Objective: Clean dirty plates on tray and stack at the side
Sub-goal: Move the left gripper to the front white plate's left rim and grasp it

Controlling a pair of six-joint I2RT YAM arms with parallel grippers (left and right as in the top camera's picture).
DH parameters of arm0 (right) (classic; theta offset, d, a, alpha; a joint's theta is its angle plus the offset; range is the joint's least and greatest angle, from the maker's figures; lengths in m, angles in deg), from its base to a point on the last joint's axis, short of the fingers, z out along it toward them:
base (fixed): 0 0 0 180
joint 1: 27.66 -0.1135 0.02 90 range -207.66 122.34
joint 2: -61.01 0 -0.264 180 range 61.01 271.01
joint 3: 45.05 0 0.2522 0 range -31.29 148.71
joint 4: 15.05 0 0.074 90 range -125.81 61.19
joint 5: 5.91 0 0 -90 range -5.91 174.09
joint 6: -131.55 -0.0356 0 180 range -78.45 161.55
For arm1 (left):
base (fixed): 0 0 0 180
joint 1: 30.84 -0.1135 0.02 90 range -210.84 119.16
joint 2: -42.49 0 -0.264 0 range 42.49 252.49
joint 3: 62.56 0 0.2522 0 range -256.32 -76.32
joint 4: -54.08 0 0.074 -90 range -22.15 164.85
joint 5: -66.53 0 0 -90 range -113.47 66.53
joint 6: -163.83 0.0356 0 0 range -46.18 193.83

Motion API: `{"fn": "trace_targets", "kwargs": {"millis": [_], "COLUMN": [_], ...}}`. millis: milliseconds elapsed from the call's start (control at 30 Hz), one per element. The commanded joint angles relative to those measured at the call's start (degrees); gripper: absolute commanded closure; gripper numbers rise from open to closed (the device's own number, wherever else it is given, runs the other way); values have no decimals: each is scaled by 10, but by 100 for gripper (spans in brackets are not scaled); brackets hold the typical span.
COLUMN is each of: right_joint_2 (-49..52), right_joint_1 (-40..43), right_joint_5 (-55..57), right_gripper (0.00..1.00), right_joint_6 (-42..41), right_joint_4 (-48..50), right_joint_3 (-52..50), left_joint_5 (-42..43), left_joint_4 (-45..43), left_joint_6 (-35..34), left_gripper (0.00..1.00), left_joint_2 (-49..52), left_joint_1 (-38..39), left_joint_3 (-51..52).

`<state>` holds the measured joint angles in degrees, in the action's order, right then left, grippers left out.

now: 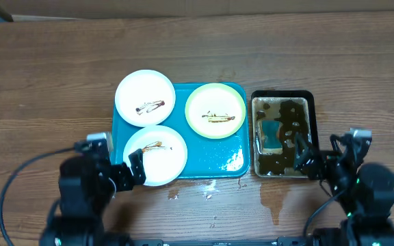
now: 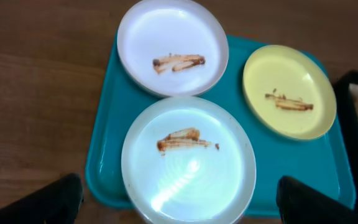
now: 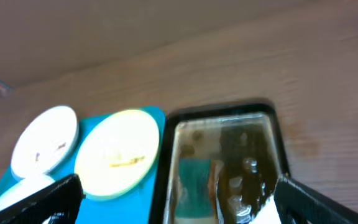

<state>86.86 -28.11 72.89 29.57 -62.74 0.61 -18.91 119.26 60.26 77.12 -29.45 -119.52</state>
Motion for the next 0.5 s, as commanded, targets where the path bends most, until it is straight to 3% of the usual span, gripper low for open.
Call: {"fn": "trace_targets", "kwargs": {"millis": [0,300,467], "right_joint_2": [76,177,199], "right_joint_1": [2,2,2], "right_joint_5": [-37,-53,-56], "right_gripper": [0,0,0], "right_joint_6": [0,-1,0], "right_joint_4": [-66,-104,-105], "right_joint_3": [102,143,143], "left_joint_5": [10,124,103], "left_joint_4": [68,125,175], "left_joint_6": [-6,-9,-90], "left_gripper": [0,0,0], "left_joint_2": [82,191,251], "left_joint_1": [-1,-1,-1], "left_joint_3": [-87,-125,-108]}}
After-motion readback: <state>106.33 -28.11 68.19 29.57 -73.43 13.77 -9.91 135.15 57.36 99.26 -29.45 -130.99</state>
